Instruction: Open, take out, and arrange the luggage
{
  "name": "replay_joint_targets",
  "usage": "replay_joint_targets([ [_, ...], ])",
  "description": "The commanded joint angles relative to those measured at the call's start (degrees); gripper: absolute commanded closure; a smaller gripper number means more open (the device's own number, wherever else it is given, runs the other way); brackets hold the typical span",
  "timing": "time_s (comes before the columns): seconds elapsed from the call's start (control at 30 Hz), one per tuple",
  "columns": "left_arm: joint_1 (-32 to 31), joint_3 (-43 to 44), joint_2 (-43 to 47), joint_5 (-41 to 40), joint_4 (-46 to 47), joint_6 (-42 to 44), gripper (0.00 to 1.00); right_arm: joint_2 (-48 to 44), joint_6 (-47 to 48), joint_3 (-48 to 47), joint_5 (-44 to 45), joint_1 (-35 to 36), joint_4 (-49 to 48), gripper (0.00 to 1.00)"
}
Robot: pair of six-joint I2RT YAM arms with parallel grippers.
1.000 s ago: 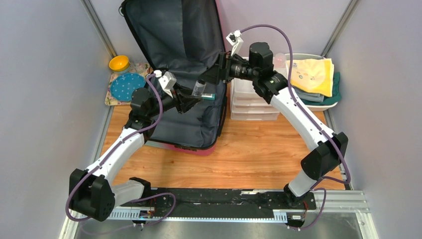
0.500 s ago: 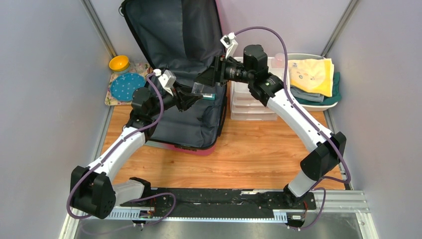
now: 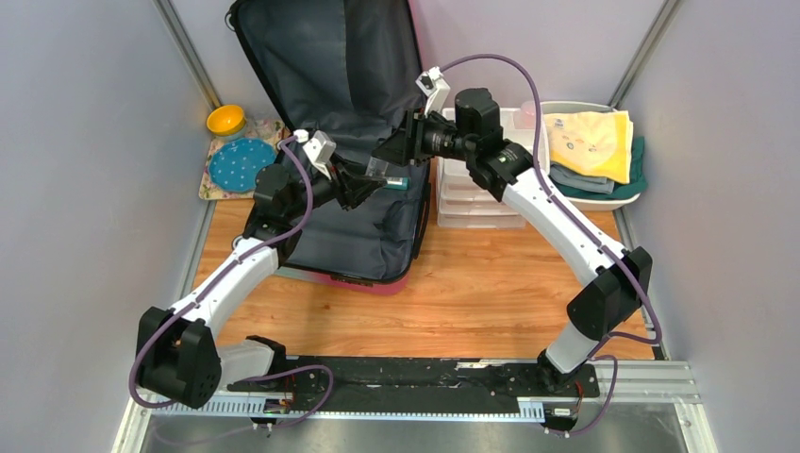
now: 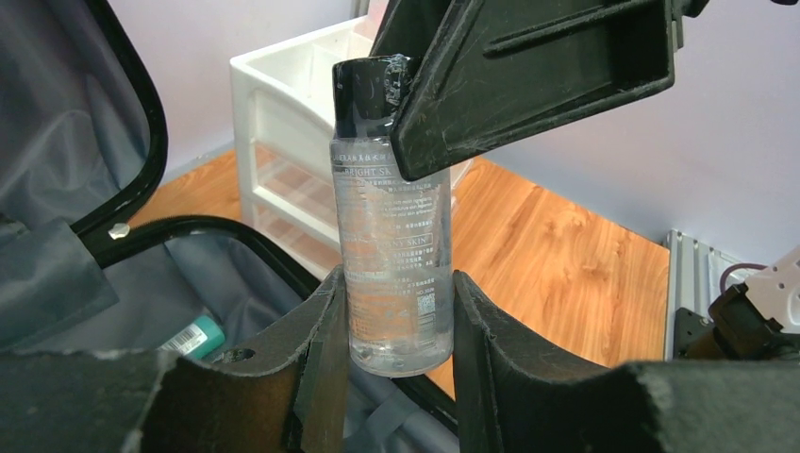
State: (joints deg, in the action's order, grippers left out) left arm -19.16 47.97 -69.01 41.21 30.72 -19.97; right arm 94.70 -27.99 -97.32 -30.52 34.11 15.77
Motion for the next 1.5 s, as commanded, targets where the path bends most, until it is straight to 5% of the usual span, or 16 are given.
replay_joint_targets([
  [0.0, -0.35, 2.13, 0.02, 0.01, 5.14, -0.95, 0.78, 0.32, 1.97, 0.37, 1.34, 0.35, 0.49, 0.59],
  [0.1, -0.35, 2.57, -0.33, 0.01, 4.7, -0.95, 0.75, 0.23, 2.32, 0.46, 1.26, 0.26, 0.49, 0.79],
  [0.17, -0.35, 2.66, -0.42, -0.34, 3.65, -1.13, 0.64, 0.23, 2.67, -0.06, 1.34, 0.26, 0.4, 1.0],
  [0.2, -0.35, 2.83, -0.42, -0.69, 2.86, -1.13, 0.48, 0.14, 2.94, -0.41, 1.34, 0.17, 0.58, 1.0],
  [0.37, -0.09, 3.01, 0.02, -4.12, -6.44, 0.27, 0.23, -0.56, 7.41, -5.15, 3.18, -2.54, 2.86, 1.0],
  [0.7, 0.0, 5.56, -2.0, -4.2, -22.01, 8.01, 0.19, -6.63, 34.22, -6.57, 21.37, -10.98, 10.15, 1.0],
  [1.0, 0.09, 6.88, -4.55, -10.89, -25.18, 5.73, 0.17, -1.8, 33.35, -10.51, 25.78, -22.94, 11.13, 1.0],
  [1.47, 0.35, 6.7, -5.95, -10.01, -27.9, 14.6, 0.15, 7.96, 29.13, -17.12, 22.96, -25.14, 9.63, 1.0],
])
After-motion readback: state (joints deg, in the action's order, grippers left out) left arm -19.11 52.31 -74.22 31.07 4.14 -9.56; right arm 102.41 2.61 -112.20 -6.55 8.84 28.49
